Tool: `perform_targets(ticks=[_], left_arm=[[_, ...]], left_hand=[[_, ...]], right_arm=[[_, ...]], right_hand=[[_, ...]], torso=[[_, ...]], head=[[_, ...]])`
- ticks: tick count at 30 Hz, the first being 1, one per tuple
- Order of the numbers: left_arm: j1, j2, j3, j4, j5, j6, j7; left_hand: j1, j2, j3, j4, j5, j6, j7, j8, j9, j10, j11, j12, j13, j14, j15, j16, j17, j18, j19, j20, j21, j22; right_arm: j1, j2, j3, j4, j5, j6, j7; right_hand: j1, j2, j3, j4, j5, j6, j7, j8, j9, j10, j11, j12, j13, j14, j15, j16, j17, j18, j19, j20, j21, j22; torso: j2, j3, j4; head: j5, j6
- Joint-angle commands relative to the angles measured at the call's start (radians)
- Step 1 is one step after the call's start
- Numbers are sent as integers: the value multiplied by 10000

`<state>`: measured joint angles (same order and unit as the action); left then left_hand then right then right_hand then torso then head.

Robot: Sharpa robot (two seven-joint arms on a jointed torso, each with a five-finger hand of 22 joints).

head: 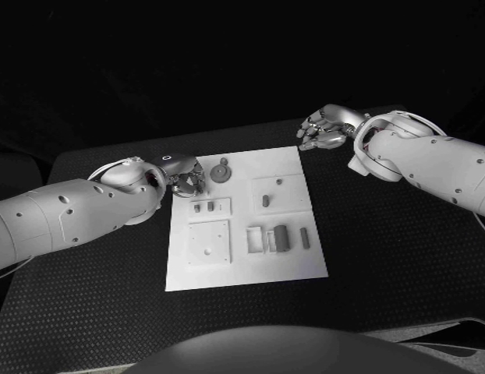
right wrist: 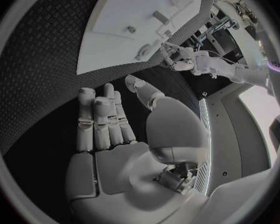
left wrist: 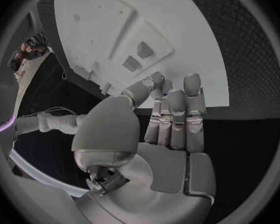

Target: Assemble the parts on the task board

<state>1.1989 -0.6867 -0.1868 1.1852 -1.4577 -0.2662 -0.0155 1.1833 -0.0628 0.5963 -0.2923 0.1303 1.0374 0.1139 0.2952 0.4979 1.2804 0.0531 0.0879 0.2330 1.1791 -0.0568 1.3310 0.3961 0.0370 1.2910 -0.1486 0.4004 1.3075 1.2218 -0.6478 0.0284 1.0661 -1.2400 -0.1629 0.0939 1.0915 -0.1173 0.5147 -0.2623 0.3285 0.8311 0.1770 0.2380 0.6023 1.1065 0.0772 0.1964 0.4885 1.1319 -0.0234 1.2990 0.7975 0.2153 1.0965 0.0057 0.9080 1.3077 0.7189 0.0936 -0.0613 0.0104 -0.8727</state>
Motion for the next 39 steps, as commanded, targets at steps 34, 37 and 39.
perform_targets(ticks=[34,37,39], left_arm=[[2,300,16,-56,39,136,58],[2,303,15,-103,37,206,27],[2,307,13,-124,32,245,7]], left_hand=[[-19,58,70,19,-15,61,18,32,14,54,14,-68,17,87,-17,-49,13,610,2,-58,-35,163],[-23,58,73,18,-17,53,20,28,14,47,16,-75,17,85,-15,-52,13,608,-2,-58,-41,161],[-25,61,75,18,-18,48,22,26,13,44,18,-79,17,83,-14,-54,14,607,-4,-57,-45,160]], right_arm=[[-4,24,4,0,-6,96,80],[-5,16,4,3,-6,101,80],[-5,13,4,4,-6,100,79]], right_hand=[[-83,25,-5,46,62,-55,127,39,11,155,115,-50,16,-71,10,68,-16,465,-21,-80,-20,180],[-83,25,-5,46,62,-55,127,38,11,155,115,-51,16,-71,10,68,-16,465,-21,-80,-20,180],[-83,24,-5,46,62,-56,127,38,11,155,115,-51,16,-71,10,68,-16,465,-21,-80,-20,180]], torso=[[6,-3,-5],[4,0,-3],[6,2,-1]], head=[[5,1],[6,1],[-4,1]])
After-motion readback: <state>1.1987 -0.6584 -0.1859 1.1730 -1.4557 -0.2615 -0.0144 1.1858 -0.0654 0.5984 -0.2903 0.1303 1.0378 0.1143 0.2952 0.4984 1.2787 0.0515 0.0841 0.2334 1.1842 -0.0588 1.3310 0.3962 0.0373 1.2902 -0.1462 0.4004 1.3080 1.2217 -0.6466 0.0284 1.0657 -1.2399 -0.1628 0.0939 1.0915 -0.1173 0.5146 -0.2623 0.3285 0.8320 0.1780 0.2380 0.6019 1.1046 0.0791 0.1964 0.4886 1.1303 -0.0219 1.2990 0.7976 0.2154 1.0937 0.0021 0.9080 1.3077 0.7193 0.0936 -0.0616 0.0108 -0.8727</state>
